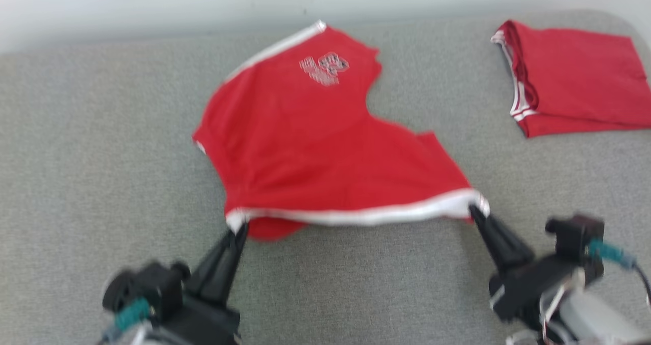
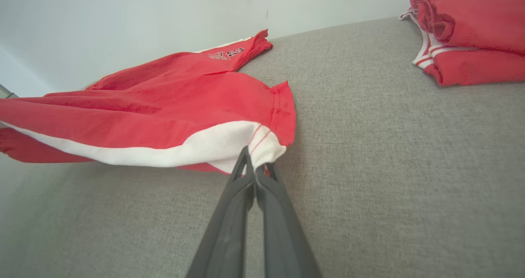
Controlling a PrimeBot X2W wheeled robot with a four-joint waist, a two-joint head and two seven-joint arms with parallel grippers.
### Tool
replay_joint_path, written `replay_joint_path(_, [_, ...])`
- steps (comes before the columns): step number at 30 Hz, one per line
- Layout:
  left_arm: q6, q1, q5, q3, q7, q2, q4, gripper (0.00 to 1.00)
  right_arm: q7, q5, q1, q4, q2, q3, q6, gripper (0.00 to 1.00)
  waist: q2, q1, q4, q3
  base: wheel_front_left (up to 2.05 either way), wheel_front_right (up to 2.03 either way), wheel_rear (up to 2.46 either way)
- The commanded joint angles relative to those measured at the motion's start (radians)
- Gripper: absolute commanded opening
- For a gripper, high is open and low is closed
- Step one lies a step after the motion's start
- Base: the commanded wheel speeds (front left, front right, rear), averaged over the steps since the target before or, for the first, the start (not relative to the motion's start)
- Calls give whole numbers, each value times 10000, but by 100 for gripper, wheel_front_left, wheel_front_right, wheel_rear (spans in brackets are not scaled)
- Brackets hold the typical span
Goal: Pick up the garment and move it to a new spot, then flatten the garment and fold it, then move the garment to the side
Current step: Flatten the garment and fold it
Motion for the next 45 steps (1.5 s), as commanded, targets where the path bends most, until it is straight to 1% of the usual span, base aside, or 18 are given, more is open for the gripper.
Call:
replay_joint_path(1, [43, 364, 122, 97, -28, -88, 10, 0, 22, -127, 333, -90, 39, -87, -28, 0, 2, 3, 34, -340, 0, 0, 0])
replay_joint_path(5, [-146, 1353, 438, 256, -27, -359, 130, 0, 242, -405, 1553, -476, 203, -326, -28, 0, 2, 3, 100, -713, 0, 0, 0])
replay_joint_path(10, [-430, 2322, 878, 418, -29, -698, 230, 0, 618, -660, 3140, -1085, 368, -874, -28, 0, 2, 3, 209, -1184, 0, 0, 0])
replay_joint_path(17, [-745, 3126, 1311, 769, -29, -898, 303, 0, 1224, -956, 5165, -2173, 523, -2256, -28, 0, 2, 3, 390, -1588, 0, 0, 0])
replay_joint_path(22, [-954, 3218, 1578, 1023, -27, -986, 116, 0, 1674, -1203, 5639, -2985, 680, -3337, -28, 0, 2, 3, 490, -1676, 0, 0, 0])
replay_joint_path(28, [-1103, 2981, 1917, 1103, -29, -1186, -113, 0, 2179, -1395, 5189, -3519, 712, -3993, -28, 0, 2, 3, 681, -1688, 0, 0, 0])
replay_joint_path(34, [-1330, 2353, 2362, 960, -29, -1446, -231, 0, 2839, -1377, 4003, -3574, 626, -4640, -28, 0, 2, 3, 1116, -1455, 0, 0, 0])
replay_joint_path(38, [-1484, 1730, 2514, 889, -28, -1656, -146, 0, 3342, -1443, 2914, -3275, 477, -4779, -28, 0, 2, 3, 1450, -1140, 0, 0, 0])
replay_joint_path(45, [-1662, 478, 2541, 1013, -29, -2069, 290, 0, 3931, -1603, 406, -2171, 241, -4416, -28, 0, 2, 3, 1941, -369, 0, 0, 0])
